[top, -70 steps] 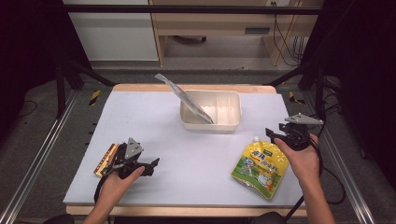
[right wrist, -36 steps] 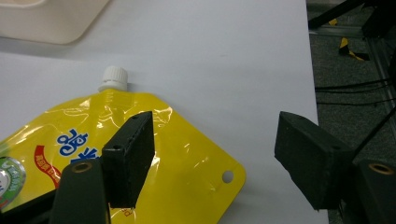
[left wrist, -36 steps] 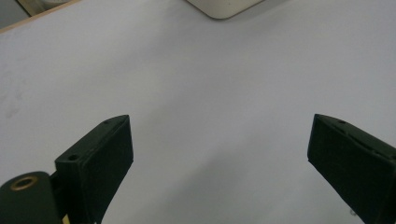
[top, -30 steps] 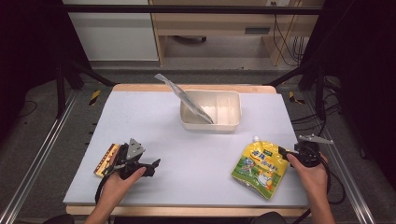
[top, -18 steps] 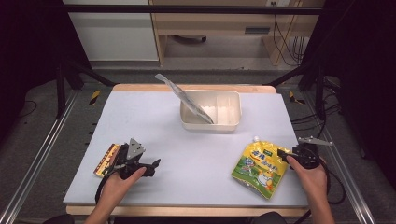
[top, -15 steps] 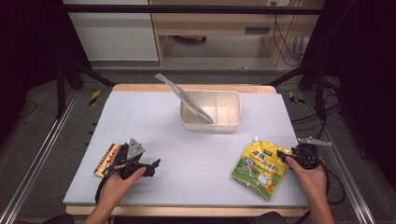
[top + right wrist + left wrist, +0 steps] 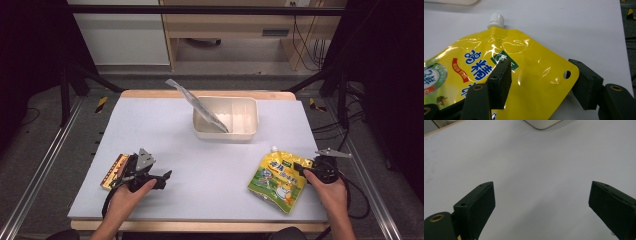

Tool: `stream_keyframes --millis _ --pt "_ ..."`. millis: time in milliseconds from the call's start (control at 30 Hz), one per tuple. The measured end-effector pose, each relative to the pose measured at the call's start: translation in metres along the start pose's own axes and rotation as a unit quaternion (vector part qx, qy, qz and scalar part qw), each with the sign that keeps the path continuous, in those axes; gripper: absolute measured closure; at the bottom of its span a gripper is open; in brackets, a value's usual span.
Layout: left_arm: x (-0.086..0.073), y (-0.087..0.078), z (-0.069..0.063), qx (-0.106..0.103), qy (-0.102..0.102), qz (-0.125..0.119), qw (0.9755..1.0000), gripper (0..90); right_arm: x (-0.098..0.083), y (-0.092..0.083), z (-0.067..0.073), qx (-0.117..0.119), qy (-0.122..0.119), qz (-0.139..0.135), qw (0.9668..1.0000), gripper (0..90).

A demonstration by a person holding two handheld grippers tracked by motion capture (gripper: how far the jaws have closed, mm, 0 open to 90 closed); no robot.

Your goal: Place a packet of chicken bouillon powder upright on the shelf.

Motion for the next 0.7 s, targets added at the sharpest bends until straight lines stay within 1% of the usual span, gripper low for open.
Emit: stream_keyframes --millis 200,367,400,433,467,500,600,667,700 --pt "0.0 0.0 -0.001 -0.001 -0.001 -0.001 1.0 6.9 0.004 -0.004 0.007 0.0 -0.014 -0.009 0.9999 46.3" --pt "0.0 0.0 0.0 0.0 0.001 0.0 1.0 6.9 0.005 -0.003 0.012 0.004 -0.024 -0.009 0.9997 49.3" --pt "0.0 0.0 0.0 0.0 0.001 0.0 1.0 6.9 0.005 -0.003 0.014 0.005 -0.022 -0.009 0.9997 49.8" --pt "0.0 0.0 0.0 -0.001 0.001 0.0 1.0 6.9 0.005 -0.003 0.015 0.004 -0.027 -0.007 0.9996 50.3" --pt "0.0 0.0 -0.001 -0.001 -0.001 -0.001 1.0 6.9 0.005 -0.003 0.016 0.004 -0.025 -0.004 0.9997 50.7" --pt "0.0 0.0 -0.001 -0.001 0.001 0.0 1.0 6.9 0.005 -0.002 0.016 0.001 -0.029 -0.002 0.9996 51.3" --pt "0.0 0.0 -0.001 -0.002 0.002 0.0 1.0 6.9 0.003 0.001 0.015 -0.007 -0.029 0.009 0.9995 53.6" --pt "0.0 0.0 -0.001 -0.001 0.002 0.0 1.0 6.9 0.002 0.002 0.015 -0.007 -0.024 0.013 0.9996 56.8" --pt "0.0 0.0 -0.001 -0.001 0.002 0.0 1.0 6.9 0.003 0.003 0.015 -0.011 -0.022 0.017 0.9996 59.8"
Point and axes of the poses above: each handheld gripper's, and its own axes: y roughly forward along the jaws, x roughly out of its top, z roughly to its left, the point moved 2 cm from there along y, roughly forward along the jaws, and after that the axes turned 15 degrees about x, right-handed, at the moved point
